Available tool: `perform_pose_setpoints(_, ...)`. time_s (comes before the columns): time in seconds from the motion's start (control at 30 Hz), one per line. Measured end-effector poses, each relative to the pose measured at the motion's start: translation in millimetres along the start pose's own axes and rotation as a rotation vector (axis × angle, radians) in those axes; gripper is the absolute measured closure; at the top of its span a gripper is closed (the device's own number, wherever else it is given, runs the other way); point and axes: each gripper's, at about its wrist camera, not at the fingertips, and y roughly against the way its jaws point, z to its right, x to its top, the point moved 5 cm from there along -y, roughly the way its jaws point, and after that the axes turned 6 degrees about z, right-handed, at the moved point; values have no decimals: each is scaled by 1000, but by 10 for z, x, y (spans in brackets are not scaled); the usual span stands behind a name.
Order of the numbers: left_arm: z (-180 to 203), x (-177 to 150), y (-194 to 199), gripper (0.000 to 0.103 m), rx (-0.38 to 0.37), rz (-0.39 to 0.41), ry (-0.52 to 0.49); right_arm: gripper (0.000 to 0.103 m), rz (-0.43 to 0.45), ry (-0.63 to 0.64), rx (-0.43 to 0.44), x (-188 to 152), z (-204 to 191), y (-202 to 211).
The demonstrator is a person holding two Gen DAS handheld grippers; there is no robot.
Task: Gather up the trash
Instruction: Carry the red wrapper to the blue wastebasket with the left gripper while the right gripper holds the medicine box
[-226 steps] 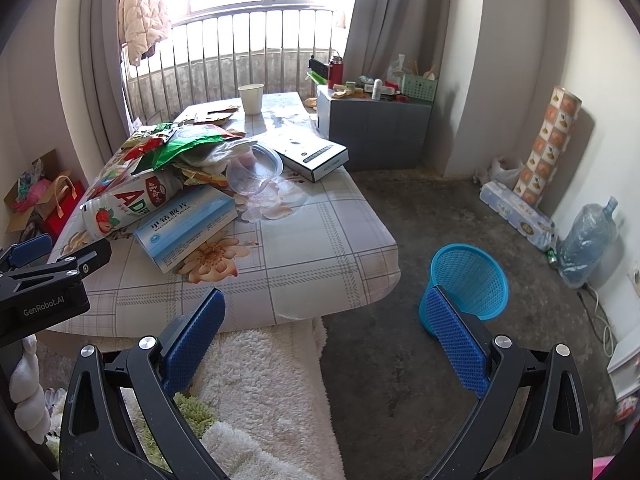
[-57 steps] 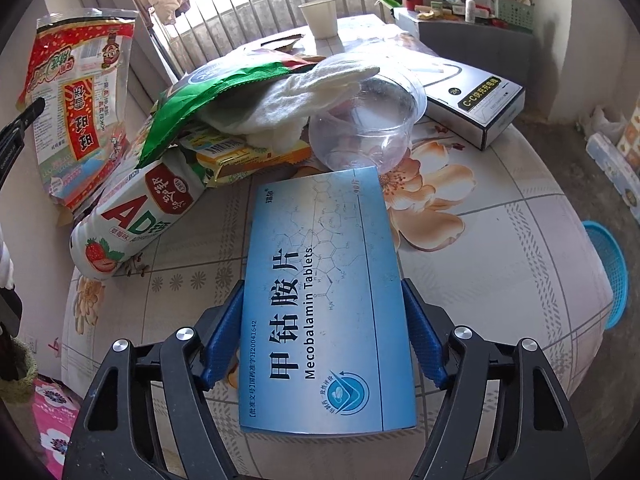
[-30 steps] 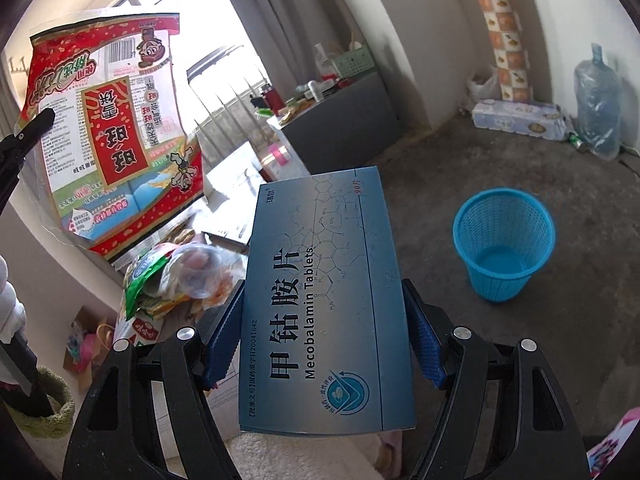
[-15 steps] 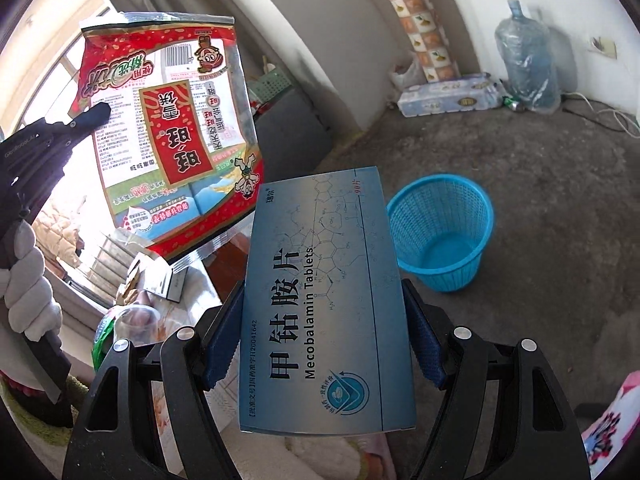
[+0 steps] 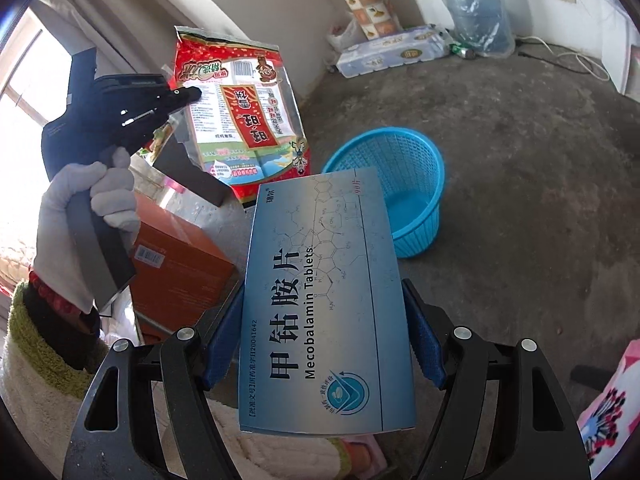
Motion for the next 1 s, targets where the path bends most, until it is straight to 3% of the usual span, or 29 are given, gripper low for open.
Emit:
perform_pose_setpoints(0.27,-73,-236,-899,101,-16,-49,131,34,-44,-47,-60,-22,223,-190)
perform_pose_setpoints(0.37,-194,-470,-1227,82,75,-141,165,34,-53,-61,-73,-17,269,-233)
perform_pose_setpoints(0.5,-381,-637,-1337,78,154,-161,208,34,-60,-67,-83,-34,294,-258)
perform_pose_setpoints(0.63,-397,-618,-1257,77,155,-173,201,34,-68,-73,-96,-35,363,-322)
perform_pose_setpoints(0.73,-310,-451,-1050,77,133,-140,181,34,-70,-92,-91,48,440,-422)
perform_pose_setpoints(0.87,-142,-166,-547,77,105,-81,105,34,-92,-91,-57,253,412,-662)
perform_pose_setpoints(1.0,-8,86,166,76,57,-30,9,34,-161,-126,-33,537,356,-1215)
